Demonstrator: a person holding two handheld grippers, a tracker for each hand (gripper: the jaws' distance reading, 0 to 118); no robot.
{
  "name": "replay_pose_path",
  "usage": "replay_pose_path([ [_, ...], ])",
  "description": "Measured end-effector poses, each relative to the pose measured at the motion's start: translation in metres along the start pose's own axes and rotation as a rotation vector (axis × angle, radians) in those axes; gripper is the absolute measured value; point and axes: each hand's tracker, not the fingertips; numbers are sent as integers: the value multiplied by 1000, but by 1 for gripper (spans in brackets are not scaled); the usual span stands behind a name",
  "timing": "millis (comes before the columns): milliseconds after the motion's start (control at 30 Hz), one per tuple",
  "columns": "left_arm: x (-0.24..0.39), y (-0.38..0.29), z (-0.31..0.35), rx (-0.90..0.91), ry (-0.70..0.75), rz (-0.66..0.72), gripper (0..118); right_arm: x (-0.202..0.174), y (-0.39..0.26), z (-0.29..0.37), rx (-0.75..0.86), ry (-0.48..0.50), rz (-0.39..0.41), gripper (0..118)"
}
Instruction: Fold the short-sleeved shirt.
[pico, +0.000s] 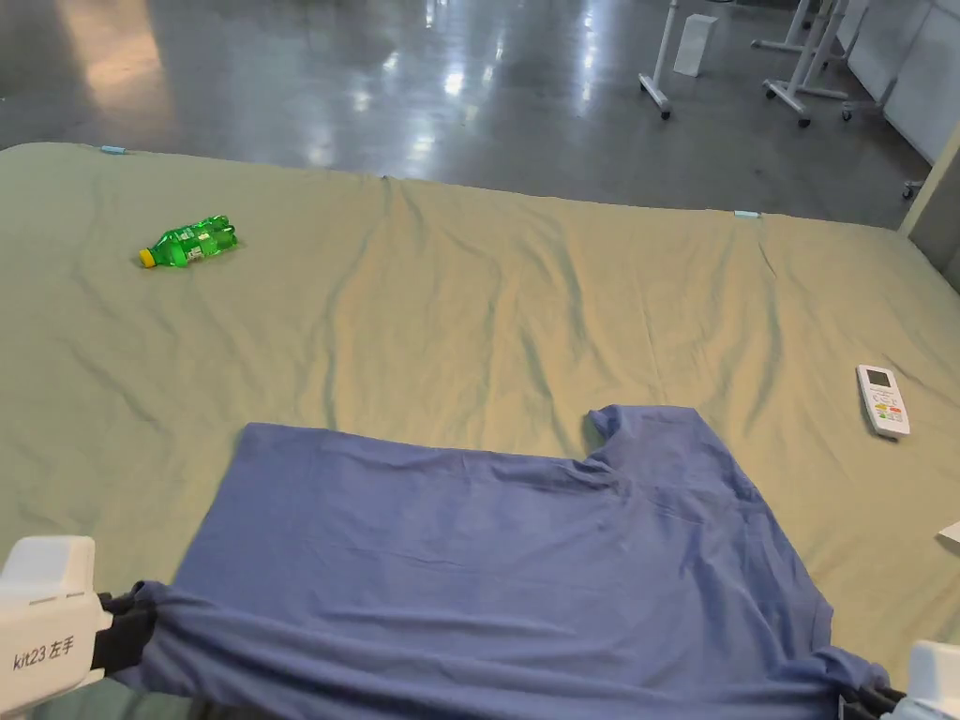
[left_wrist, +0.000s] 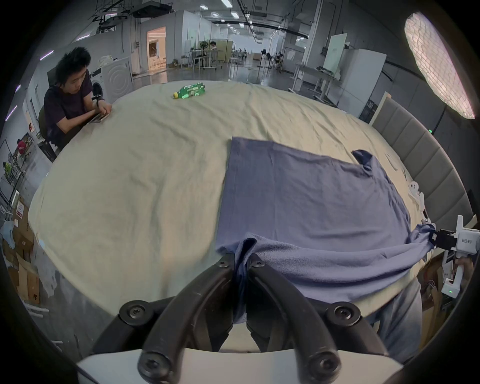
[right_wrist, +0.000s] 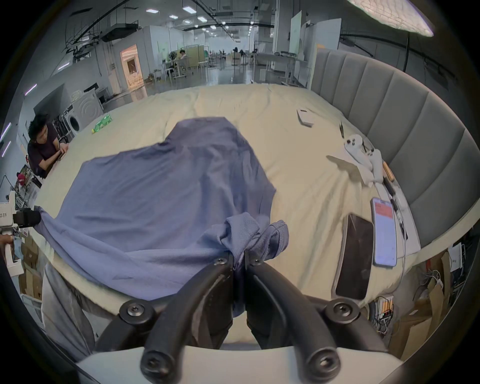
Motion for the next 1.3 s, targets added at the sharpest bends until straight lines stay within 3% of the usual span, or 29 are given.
replay_pose_path([
  [433,6,62,-80,22,10,29,8,-6,70,-86,9,-19,-1,7],
  [767,10,56,-129,-48,46,49,9,-9,72,-140,-50,-40,51,9],
  [833,12,53,-127,-45,50,54,14,-10,71,-138,-44,-48,63,21],
  [933,15,52,-115,-8,63,40,45,-15,71,-116,-3,-83,71,60],
  [967,16,53,-109,12,58,37,52,-15,72,-107,30,-89,61,66],
  [1033,21,53,-95,81,36,36,57,-22,74,-89,117,-92,53,66],
  [1300,64,54,-28,386,-8,-34,56,-68,77,-22,539,-58,-1,70],
])
